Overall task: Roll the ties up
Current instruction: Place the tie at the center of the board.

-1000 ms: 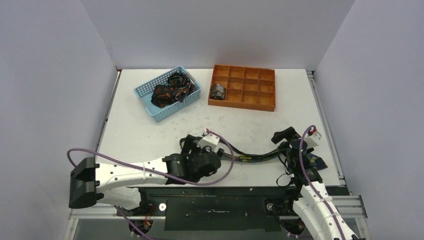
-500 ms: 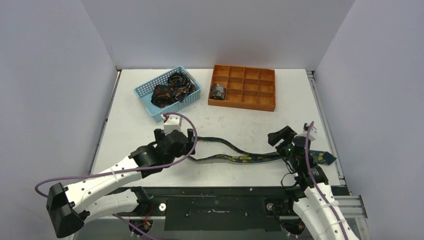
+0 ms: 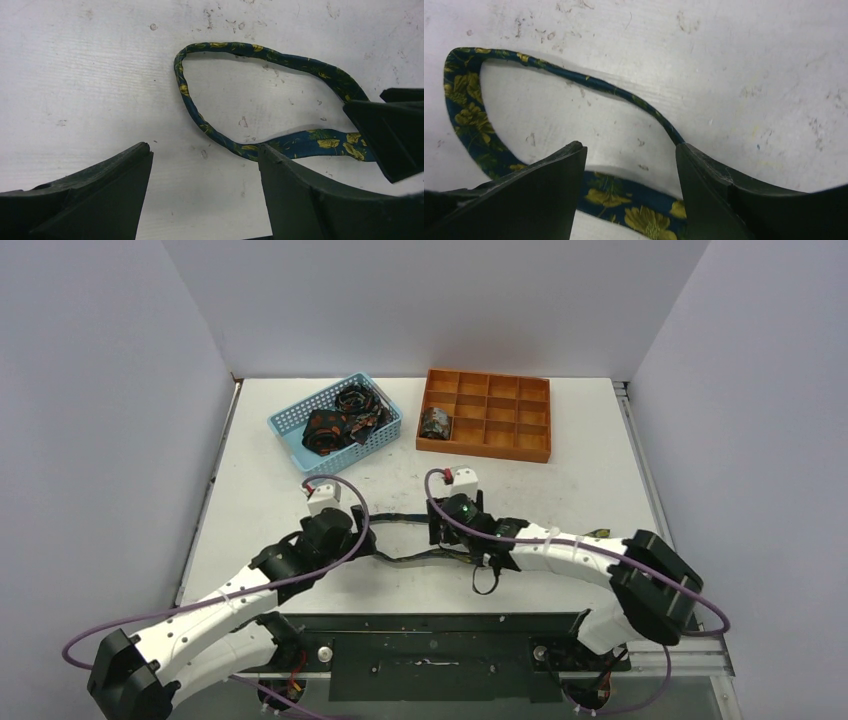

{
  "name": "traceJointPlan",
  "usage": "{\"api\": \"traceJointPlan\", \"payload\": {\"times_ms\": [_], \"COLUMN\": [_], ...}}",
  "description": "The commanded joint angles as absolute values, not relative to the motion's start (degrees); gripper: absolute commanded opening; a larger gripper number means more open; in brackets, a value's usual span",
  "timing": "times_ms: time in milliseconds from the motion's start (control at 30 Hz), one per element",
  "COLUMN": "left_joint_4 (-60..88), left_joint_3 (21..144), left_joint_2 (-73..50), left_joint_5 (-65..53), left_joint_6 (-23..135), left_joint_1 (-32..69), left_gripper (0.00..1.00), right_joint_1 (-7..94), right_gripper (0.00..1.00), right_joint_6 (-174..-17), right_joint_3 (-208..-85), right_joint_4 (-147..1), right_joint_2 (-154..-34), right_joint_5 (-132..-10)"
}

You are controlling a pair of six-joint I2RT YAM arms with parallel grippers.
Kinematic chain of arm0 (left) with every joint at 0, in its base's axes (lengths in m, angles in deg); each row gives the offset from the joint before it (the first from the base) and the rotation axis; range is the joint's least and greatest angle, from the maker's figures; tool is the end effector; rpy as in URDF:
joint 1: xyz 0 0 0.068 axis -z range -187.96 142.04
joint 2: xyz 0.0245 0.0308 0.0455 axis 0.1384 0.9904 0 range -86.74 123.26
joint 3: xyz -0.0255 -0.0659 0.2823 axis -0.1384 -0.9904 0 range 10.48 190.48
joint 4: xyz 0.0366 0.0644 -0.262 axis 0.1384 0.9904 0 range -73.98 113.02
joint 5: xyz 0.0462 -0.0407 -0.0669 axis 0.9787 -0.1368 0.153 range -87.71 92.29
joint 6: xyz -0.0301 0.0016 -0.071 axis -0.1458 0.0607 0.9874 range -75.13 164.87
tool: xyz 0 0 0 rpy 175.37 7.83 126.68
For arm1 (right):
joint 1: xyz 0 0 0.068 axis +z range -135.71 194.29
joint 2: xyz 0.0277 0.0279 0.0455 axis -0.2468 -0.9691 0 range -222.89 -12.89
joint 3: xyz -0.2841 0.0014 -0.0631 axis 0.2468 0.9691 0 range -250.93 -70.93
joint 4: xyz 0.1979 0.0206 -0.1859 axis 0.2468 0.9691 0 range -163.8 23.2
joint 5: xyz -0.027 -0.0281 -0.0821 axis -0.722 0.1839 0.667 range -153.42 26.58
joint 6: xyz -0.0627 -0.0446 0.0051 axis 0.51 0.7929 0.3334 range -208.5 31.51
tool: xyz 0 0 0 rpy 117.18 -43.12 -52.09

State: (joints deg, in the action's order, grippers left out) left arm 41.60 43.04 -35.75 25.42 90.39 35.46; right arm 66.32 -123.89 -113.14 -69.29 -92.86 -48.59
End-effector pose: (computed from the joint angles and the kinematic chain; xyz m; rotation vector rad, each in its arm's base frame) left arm 0.1637 -0.1193 0.2158 -0.2397 2.2749 -0.3445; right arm 0.2051 0.2356 0.1898 -0.2040 2.3199 0.4922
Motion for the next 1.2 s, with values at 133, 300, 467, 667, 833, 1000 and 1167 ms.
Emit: {"api": "traceJointPlan", "payload": {"times_ms": [133, 300, 467, 667, 833, 1000, 1167], "left_joint_4": [36.8, 37.4, 37.9, 38.9, 39.3, 39.9, 41.9], "left_joint_3": [36.9, 36.0, 35.1, 33.9, 32.1, 30.6, 29.1], "left_joint_2": [-42.7, -43.7, -45.2, -47.3, -49.8, -53.7, -58.5], "left_joint_5": [24.0, 23.6, 23.4, 23.2, 23.8, 25.1, 26.4], "left_joint_6": [95.8, 96.2, 96.1, 96.4, 97.2, 99.2, 101.5], "left_joint_1": [34.7, 34.5, 34.4, 34.3, 34.2, 34.2, 34.3], "left_gripper": [0.74, 0.74, 0.73, 0.72, 0.7, 0.69, 0.74], "right_joint_1": [68.2, 67.9, 67.7, 70.7, 77.2, 85.4, 92.4], "right_gripper": [0.69, 0.7, 0.55, 0.12, 0.05, 0.05, 0.07], "right_joint_6": [-105.6, -101.3, -99.1, -97.1, -94.7, -92.9, -93.9], "right_joint_3": [-122.6, -125.3, -127.5, -125.7, -120.2, -117.9, -115.5], "right_joint_4": [-75.9, -75.7, -74.3, -72.8, -75.0, -74.7, -74.1], "right_joint_2": [-105.9, -110.9, -114.6, -110.0, -102.0, -98.1, -101.1], "right_joint_5": [-39.3, -39.6, -43.2, -42.1, -33.4, -24.0, -15.5]}}
